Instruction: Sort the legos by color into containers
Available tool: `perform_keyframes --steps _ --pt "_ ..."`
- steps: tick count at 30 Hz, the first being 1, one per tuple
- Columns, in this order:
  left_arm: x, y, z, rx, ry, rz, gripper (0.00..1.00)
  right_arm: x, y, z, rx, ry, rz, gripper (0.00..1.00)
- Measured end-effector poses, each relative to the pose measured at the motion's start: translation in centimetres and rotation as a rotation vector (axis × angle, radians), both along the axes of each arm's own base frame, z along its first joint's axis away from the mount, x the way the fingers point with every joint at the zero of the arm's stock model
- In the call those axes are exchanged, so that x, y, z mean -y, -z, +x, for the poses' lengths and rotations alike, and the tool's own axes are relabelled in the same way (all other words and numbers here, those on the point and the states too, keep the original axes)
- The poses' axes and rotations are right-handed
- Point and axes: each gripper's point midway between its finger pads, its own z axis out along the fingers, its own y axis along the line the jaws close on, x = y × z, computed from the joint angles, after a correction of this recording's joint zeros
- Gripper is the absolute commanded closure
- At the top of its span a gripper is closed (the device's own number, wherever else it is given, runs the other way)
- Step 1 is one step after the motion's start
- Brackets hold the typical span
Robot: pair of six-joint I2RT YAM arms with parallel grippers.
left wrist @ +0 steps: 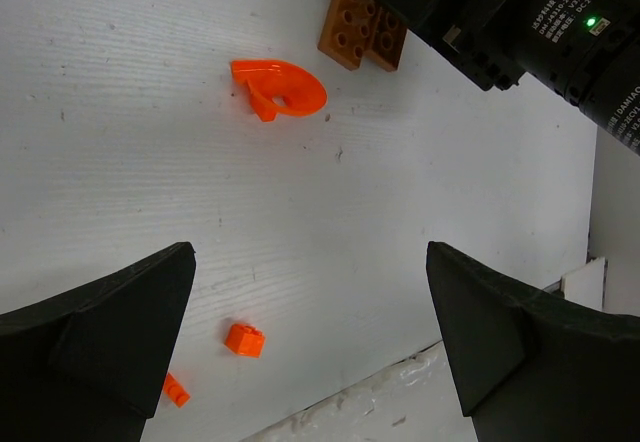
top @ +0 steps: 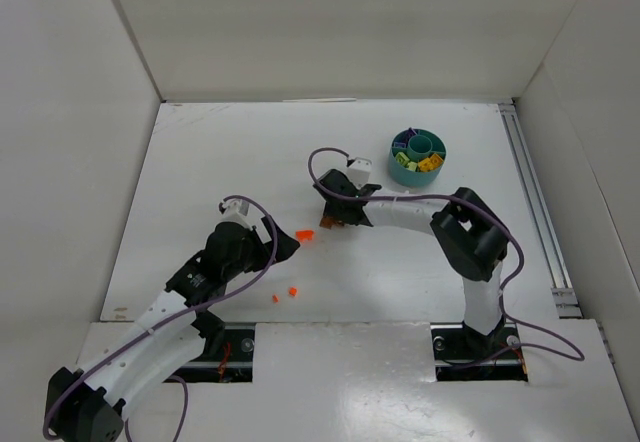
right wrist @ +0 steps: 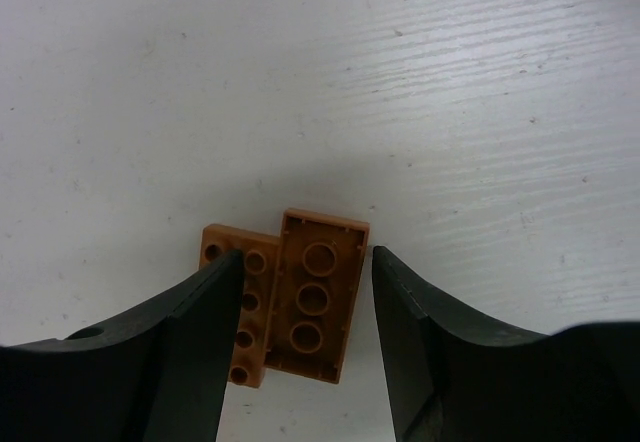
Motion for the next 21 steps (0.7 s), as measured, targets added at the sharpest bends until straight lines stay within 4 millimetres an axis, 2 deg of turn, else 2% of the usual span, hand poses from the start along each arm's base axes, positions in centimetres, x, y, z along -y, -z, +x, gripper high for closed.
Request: perform_keyframes --steps 7,21 --pt "0.1 -0.1 0.1 0.006 0.002 -0.002 0.0 1.4 -0.3 0.2 0.007 -0.016 -0.015 0.41" --pt "0.3 0.0 0.0 0.006 0.015 0.001 0.0 1.7 -0.7 0.8 0.015 0.014 0.013 0.41"
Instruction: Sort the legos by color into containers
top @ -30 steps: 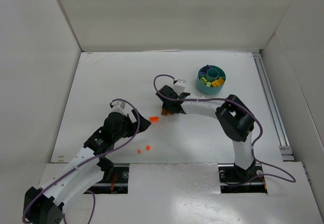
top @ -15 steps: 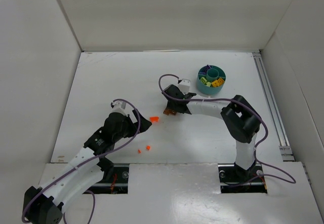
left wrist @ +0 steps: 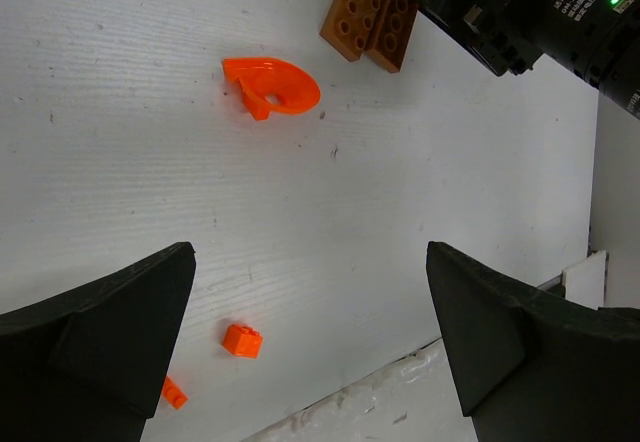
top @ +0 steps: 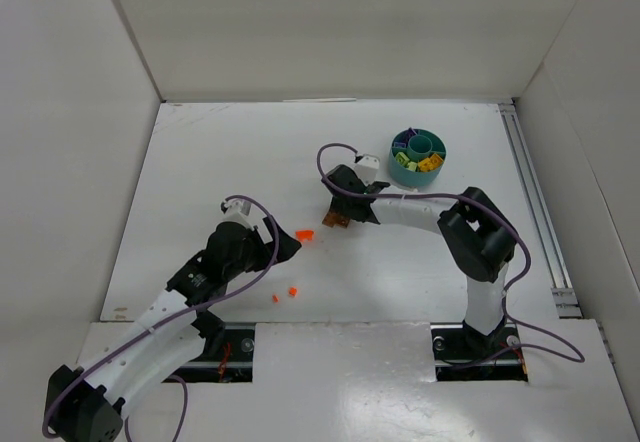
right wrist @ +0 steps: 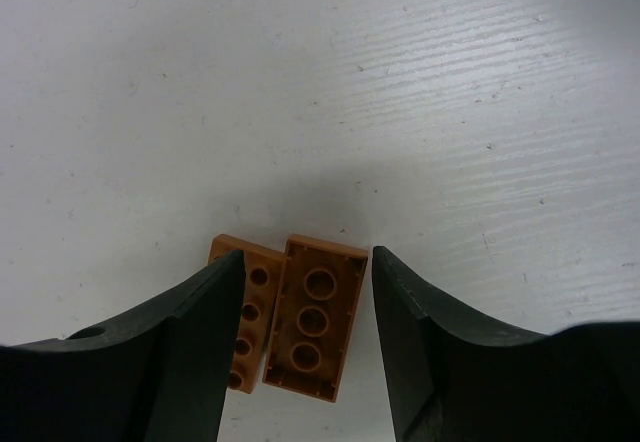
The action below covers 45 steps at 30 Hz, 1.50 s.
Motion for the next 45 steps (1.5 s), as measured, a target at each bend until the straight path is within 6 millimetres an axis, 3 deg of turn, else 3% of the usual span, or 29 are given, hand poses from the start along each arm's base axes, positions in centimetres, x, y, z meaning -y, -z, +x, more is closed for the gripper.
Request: perform_keyframes --steps 22,29,41,45 --pt "0.1 0.2 -0.1 -0.005 0.006 -0.002 0.0 0.3 0.7 0.4 -0.007 0.123 0.08 0.44" --pt "0.0 0.6 -0.2 -0.011 0.008 0.001 0.0 0.2 0.9 0.7 -0.012 0.138 0.075 0.65" --pt "0.3 0.9 -0.5 -0.021 0.022 0.006 0.0 0.3 0.9 0.7 -0.01 0.136 0.069 0.73" --pt "0.3 0.9 -0.5 -0.021 0.021 0.006 0.0 1.3 0.6 0.5 0.004 0.107 0.004 0.74"
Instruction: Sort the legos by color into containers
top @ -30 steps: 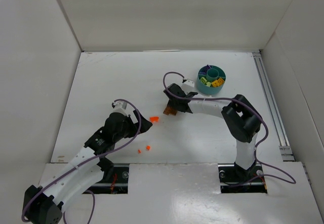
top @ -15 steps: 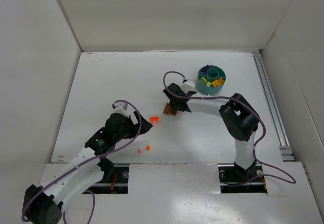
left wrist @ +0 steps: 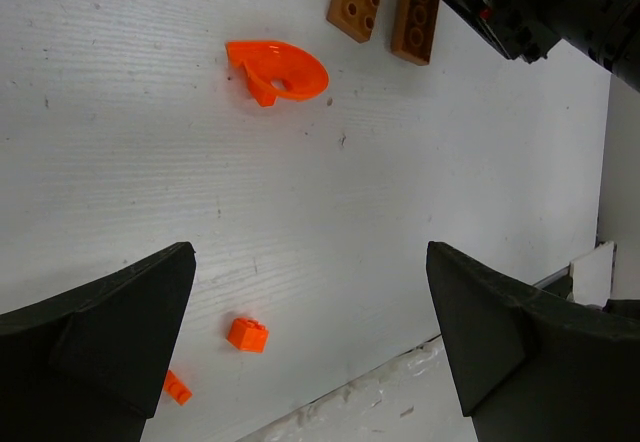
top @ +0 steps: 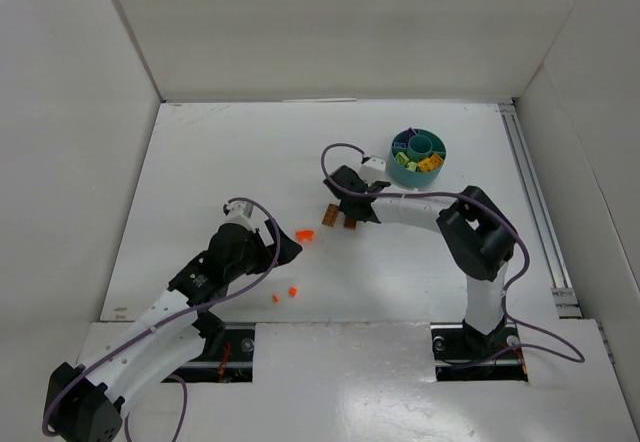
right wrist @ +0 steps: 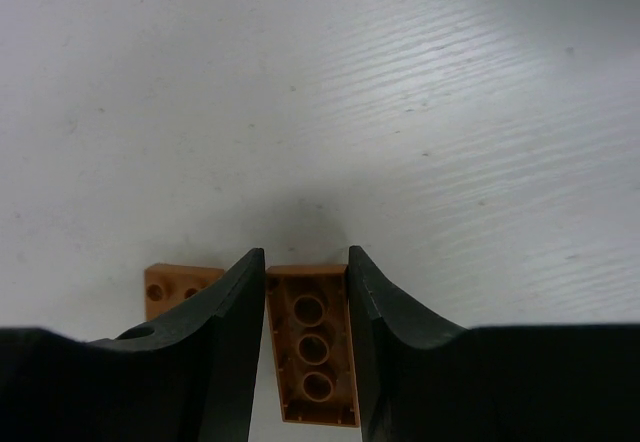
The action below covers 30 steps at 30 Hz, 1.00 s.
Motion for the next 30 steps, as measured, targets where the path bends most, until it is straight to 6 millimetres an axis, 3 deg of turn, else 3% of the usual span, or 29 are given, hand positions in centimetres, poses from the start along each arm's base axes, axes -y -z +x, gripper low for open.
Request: perform_keyframes --steps 4,15,19,26,30 --pt "0.0 0.0 0.0 0.0 -0.001 0.001 0.0 1.9 -1.6 -0.4 0.038 -0.016 -0.091 0.74" --pt "-0.3 0.9 0.2 -0.024 -0.014 0.028 0.0 6.0 -12.3 1.3 0.352 -0.012 -0.254 0.7" --pt "-0.4 1.1 0.5 -0.03 -0.029 0.044 0.0 9.3 -14.4 3.2 0.393 0.077 -0.315 0.7" --pt "-0.1 1.0 1.7 -0.033 -0.036 0.08 0.0 17.0 -16.9 7.3 0.44 0.263 -0.356 0.7" --pt "0.5 0.7 2.8 -0.025 -0.029 0.088 0.0 19.2 -18.1 9.5 0.478 0.31 -0.34 0.7"
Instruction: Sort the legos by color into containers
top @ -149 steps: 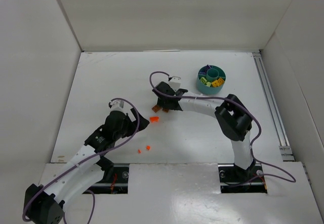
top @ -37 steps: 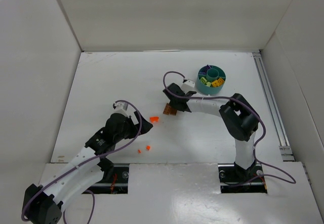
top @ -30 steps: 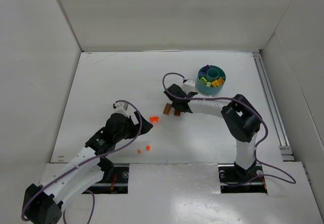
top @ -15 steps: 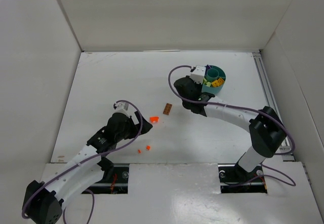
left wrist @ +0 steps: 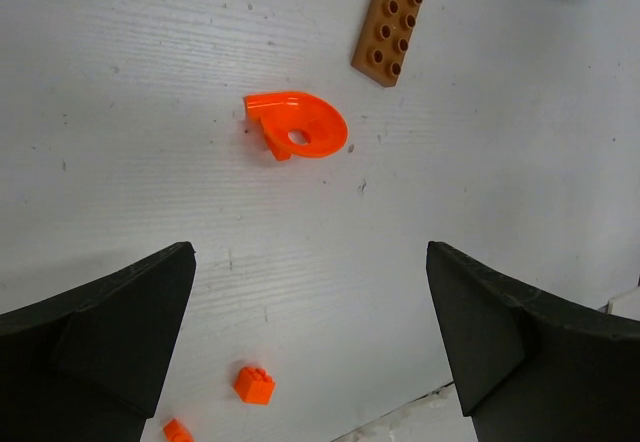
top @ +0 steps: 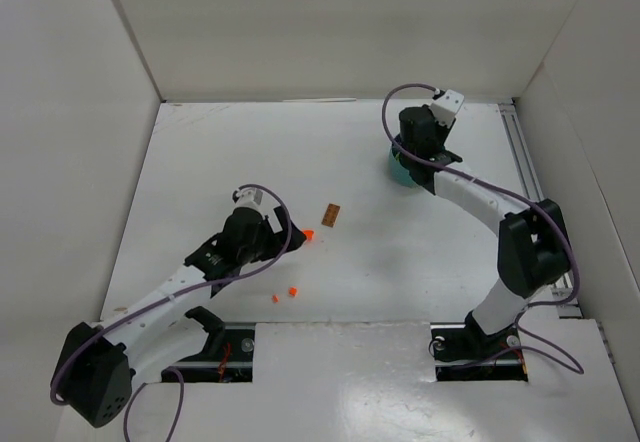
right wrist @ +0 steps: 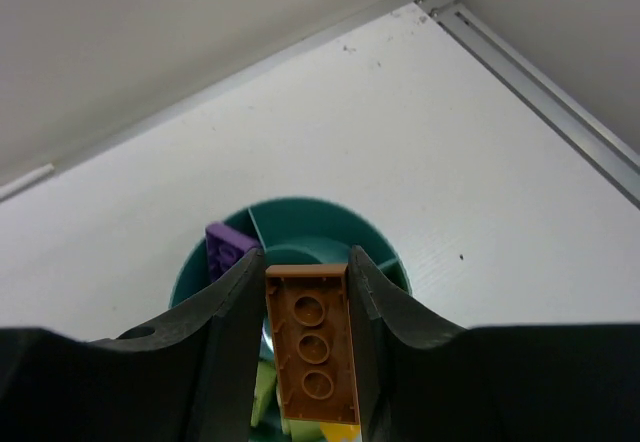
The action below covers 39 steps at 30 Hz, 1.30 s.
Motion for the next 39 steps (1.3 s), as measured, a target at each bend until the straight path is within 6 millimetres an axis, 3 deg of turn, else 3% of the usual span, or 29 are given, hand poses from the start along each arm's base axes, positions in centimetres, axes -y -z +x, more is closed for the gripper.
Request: perform_keyframes --steps 6,14,23,31,34,36,39 --pt "0.6 0.2 1.0 0.011 0.017 0.016 0.0 1.1 -0.9 3.4 0.05 0.017 0.0 0.69" --pt "1.2 -0.8 2.0 0.054 0.035 0.018 0.0 0.7 1.5 6.0 0.066 0.014 -0.003 0.68" --pt "1.5 -1.1 2.7 0.07 0.049 0.033 0.0 0.5 1.3 6.7 0.121 0.019 0.018 0.67" --pt "1.5 -0.8 2.7 0.062 0.052 0.041 0.0 1.4 3.5 5.6 0.085 0.046 -0.004 0.64" --pt "1.5 -0.7 2.7 0.06 0.052 0.042 0.0 1.7 4.3 5.2 0.07 0.058 -0.012 0.54" --pt "1.5 -0.7 2.7 0.06 0.052 0.042 0.0 1.8 4.6 5.0 0.066 0.061 -0.012 0.41" --pt "1.6 -0.5 2.7 0.051 0.055 0.045 0.0 1.9 5.3 4.7 0.05 0.059 -0.018 0.34"
